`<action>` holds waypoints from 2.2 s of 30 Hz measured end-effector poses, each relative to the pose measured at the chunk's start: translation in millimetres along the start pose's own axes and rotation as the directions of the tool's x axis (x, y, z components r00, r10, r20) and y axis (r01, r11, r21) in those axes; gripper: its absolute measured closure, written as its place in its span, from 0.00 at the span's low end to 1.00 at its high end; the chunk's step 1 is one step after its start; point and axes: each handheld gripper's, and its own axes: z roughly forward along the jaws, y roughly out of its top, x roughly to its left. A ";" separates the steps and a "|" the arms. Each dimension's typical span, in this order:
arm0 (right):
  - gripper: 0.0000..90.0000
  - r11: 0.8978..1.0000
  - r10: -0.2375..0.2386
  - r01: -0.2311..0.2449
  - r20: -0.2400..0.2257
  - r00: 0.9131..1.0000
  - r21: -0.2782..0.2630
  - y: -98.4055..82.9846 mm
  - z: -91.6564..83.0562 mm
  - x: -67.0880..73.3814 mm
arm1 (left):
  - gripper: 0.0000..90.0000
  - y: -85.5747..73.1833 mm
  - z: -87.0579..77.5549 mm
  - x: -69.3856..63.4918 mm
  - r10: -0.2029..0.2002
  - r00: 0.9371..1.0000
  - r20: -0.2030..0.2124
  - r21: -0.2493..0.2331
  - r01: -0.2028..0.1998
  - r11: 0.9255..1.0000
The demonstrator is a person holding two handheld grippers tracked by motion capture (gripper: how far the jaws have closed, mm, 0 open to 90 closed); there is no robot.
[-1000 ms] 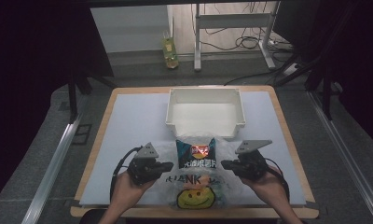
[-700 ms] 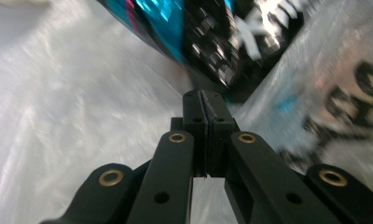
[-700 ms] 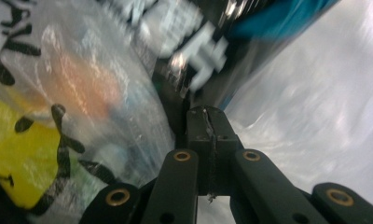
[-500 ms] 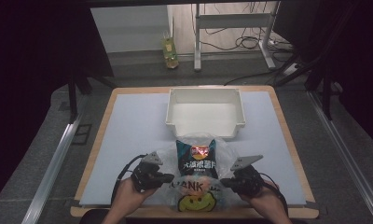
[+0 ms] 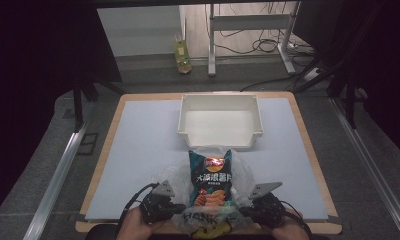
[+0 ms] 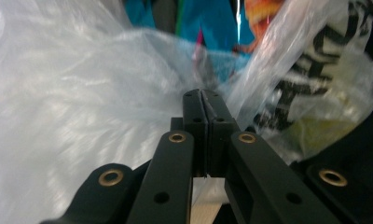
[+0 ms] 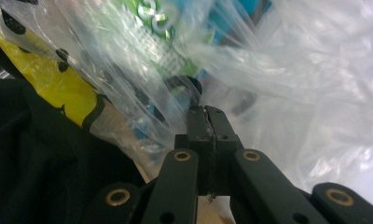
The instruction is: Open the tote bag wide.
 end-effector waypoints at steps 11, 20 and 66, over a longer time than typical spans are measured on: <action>0.99 1.000 0.016 -0.016 0.020 1.000 0.013 -13.3 -2.6 4.5 | 0.99 -22.1 4.2 -5.1 -0.013 1.000 -0.027 0.024 0.014 1.000; 0.99 0.999 0.043 -0.044 0.022 0.999 0.033 -25.1 -4.2 4.1 | 0.99 -32.6 4.1 -11.4 -0.003 0.998 -0.061 0.031 0.005 0.999; 0.99 0.990 0.133 -0.126 0.149 0.980 -0.056 -9.9 -7.7 -31.5 | 0.99 -35.2 7.5 -10.1 -0.016 0.999 -0.048 0.044 0.019 0.999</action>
